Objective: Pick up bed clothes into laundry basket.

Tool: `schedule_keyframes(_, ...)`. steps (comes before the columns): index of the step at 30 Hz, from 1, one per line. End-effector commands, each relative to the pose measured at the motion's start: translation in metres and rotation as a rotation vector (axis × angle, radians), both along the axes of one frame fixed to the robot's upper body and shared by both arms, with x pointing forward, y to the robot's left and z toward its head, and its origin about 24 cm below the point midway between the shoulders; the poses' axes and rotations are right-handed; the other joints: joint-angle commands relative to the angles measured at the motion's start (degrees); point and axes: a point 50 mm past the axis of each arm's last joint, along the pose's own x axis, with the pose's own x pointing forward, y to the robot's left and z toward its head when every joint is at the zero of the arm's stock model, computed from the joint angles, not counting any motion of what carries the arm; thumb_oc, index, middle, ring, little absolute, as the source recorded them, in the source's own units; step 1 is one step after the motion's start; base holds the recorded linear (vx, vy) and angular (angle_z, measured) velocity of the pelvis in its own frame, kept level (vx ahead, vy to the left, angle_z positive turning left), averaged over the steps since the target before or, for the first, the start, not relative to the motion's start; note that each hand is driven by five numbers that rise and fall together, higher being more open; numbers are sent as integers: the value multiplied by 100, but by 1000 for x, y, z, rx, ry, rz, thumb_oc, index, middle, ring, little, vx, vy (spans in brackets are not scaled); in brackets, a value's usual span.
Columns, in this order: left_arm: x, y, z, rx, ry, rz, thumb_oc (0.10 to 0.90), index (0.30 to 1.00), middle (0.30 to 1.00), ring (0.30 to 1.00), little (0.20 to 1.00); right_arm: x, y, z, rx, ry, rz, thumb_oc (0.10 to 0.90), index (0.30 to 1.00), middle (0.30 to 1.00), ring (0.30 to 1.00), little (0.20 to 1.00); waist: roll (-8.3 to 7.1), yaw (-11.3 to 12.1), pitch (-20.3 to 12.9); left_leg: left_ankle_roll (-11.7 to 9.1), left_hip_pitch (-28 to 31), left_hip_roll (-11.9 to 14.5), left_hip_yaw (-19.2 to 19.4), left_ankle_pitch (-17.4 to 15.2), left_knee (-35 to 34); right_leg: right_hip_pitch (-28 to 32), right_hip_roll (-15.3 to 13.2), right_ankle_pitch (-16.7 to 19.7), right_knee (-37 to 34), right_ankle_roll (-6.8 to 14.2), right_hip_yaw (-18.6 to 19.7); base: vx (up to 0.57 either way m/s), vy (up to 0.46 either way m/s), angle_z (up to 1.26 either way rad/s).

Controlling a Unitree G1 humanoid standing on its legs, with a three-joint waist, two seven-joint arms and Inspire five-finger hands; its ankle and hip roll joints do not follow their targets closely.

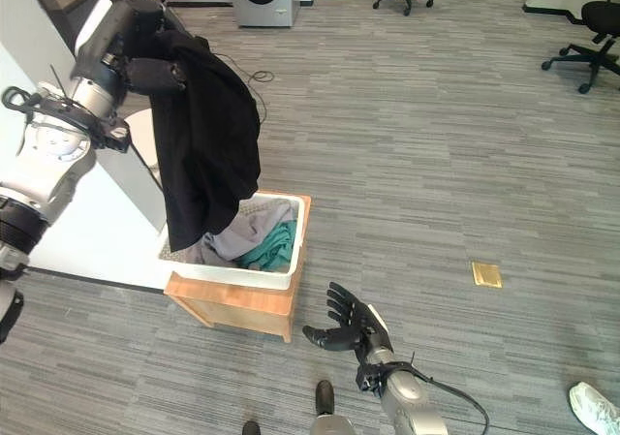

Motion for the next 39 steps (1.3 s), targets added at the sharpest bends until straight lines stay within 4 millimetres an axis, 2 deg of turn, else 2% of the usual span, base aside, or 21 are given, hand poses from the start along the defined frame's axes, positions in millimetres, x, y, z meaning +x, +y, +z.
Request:
schedule_keyframes(1, -11, 13, 86, -91, -261, 47, 400, 300, 300, 300, 300, 9, 4, 20, 59, -141, 23, 800, 900, 900, 900, 900, -121, 39, -457, -243, -513, 99, 23, 196, -16, 796, -383, -965, 142, 790, -30, 0, 6, -16)
schedule_keyframes(3, -10, 20, 86, 25, -251, 121, 400, 300, 300, 300, 300, 7, 4, 20, 67, -140, 20, 800, 900, 900, 900, 900, -113, -7, -428, -244, -534, 114, 74, 193, -16, 748, -366, -945, 123, 792, 20, 11, 11, -10)
schedule_keyframes(9, -7, 31, 77, 103, -211, 182, 400, 300, 300, 300, 300, 2, 2, 19, 55, -136, 28, 800, 900, 900, 900, 900, -120, -48, -339, -238, -549, 120, 124, 180, -16, 697, -354, -933, 133, 797, 86, 1, 2, -1)
schedule_keyframes(14, 0, 42, 59, 171, -136, 253, 400, 300, 300, 300, 300, 2, -1, 21, 41, -143, 29, 800, 900, 900, 900, 900, -175, -138, -227, -249, -633, 165, 172, 182, -16, 592, -334, -913, 135, 790, 141, -28, 14, -10)
schedule_keyframes(15, 3, 44, 48, 200, -100, 273, 400, 300, 300, 300, 300, 4, 1, 23, 43, -154, 35, 800, 900, 900, 900, 900, -216, -168, -160, -253, -690, 187, 198, 193, -16, 523, -306, -910, 142, 781, 169, -52, 5, -13)
schedule_keyframes(22, 11, 40, 21, 309, -26, 309, 400, 300, 300, 300, 300, 9, 9, 28, 37, -184, 88, 800, 900, 900, 900, 900, -329, -228, 32, -256, -845, 254, 257, 208, -16, 336, -254, -888, 144, 758, 263, -40, 0, -8)
schedule_keyframes(28, 14, 35, 8, 397, -6, 331, 400, 300, 300, 300, 300, 12, 13, 35, 27, -216, 118, 800, 900, 900, 900, 900, -444, -283, 274, -253, -1009, 309, 327, 243, -16, 83, -208, -843, 192, 751, 395, -65, 5, -11)
schedule_keyframes(35, 16, 36, -14, 456, 46, 351, 400, 300, 300, 300, 300, 14, 14, 39, 12, -244, 118, 800, 900, 900, 900, 900, -640, -301, 475, -255, -1170, 382, 374, 282, -16, -114, -140, -763, 173, 739, 476, -37, -6, -12)
schedule_keyframes(36, 17, 38, -16, 436, 49, 369, 485, 427, 427, 427, 427, 14, 16, 39, 17, -245, 124, 800, 900, 900, 900, 900, -667, -297, 491, -256, -1182, 394, 392, 279, -16, -123, -133, -760, 153, 743, 484, 0, 0, 0)
schedule_keyframes(37, 17, 38, -17, 446, 54, 366, 800, 900, 900, 900, 900, 13, 17, 38, 17, -243, 128, 800, 900, 900, 900, 900, -664, -291, 491, -257, -1176, 394, 395, 272, -16, -117, -133, -763, 147, 742, 486, 0, 0, 0)
schedule_keyframes(39, 17, 34, -12, 460, 33, 358, 800, 900, 900, 900, 900, 12, 17, 36, 14, -232, 131, 800, 900, 900, 900, 900, -644, -274, 482, -256, -1158, 390, 390, 258, -16, -96, -140, -771, 139, 736, 479, 0, 0, 0)
